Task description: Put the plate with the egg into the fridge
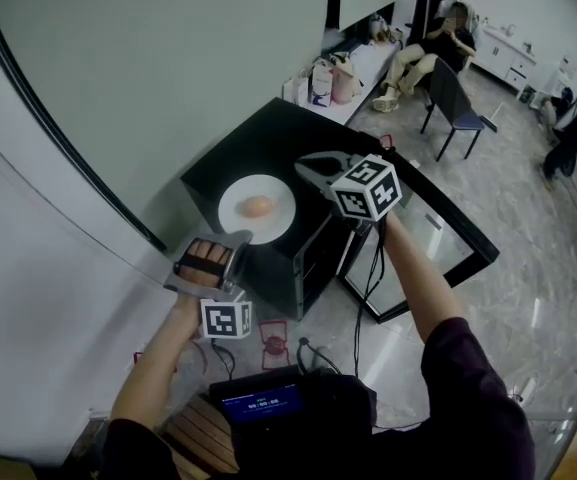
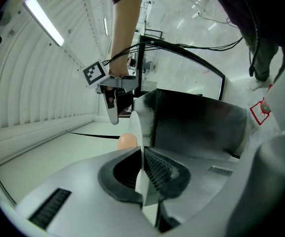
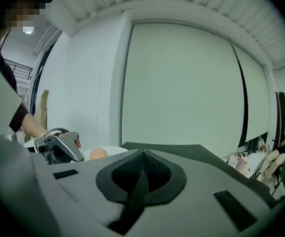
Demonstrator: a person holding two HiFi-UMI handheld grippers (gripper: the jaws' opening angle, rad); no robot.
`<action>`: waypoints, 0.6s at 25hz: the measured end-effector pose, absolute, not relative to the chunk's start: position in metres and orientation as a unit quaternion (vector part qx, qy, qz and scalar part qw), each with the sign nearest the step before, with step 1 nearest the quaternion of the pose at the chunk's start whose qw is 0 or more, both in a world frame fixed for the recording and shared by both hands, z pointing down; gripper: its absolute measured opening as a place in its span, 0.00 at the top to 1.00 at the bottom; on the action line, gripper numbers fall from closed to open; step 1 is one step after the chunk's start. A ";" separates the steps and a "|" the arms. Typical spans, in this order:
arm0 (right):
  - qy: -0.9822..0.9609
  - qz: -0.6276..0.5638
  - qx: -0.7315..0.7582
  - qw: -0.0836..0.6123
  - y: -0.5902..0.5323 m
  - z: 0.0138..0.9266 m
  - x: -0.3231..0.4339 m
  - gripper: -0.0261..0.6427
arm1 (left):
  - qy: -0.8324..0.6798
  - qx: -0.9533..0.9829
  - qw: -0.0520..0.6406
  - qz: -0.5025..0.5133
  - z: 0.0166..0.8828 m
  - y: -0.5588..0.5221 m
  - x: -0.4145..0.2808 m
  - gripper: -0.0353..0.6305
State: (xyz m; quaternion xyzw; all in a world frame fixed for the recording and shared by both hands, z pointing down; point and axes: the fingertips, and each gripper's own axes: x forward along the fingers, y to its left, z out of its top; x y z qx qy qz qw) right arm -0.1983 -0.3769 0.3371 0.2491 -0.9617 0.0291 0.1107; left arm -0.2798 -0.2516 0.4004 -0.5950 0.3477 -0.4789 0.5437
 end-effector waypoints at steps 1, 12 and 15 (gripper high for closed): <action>-0.960 0.043 0.261 0.090 -0.373 0.333 -0.189 0.95 | 0.349 -0.594 0.547 -0.475 0.396 -0.249 -0.279 0.92; -0.940 0.068 0.334 0.029 -0.334 0.341 -0.123 0.95 | 0.330 -0.597 0.574 -0.452 0.377 -0.218 -0.230 0.92; -0.934 0.068 0.350 0.005 -0.333 0.341 -0.096 0.95 | 0.334 -0.597 0.572 -0.453 0.371 -0.211 -0.205 0.92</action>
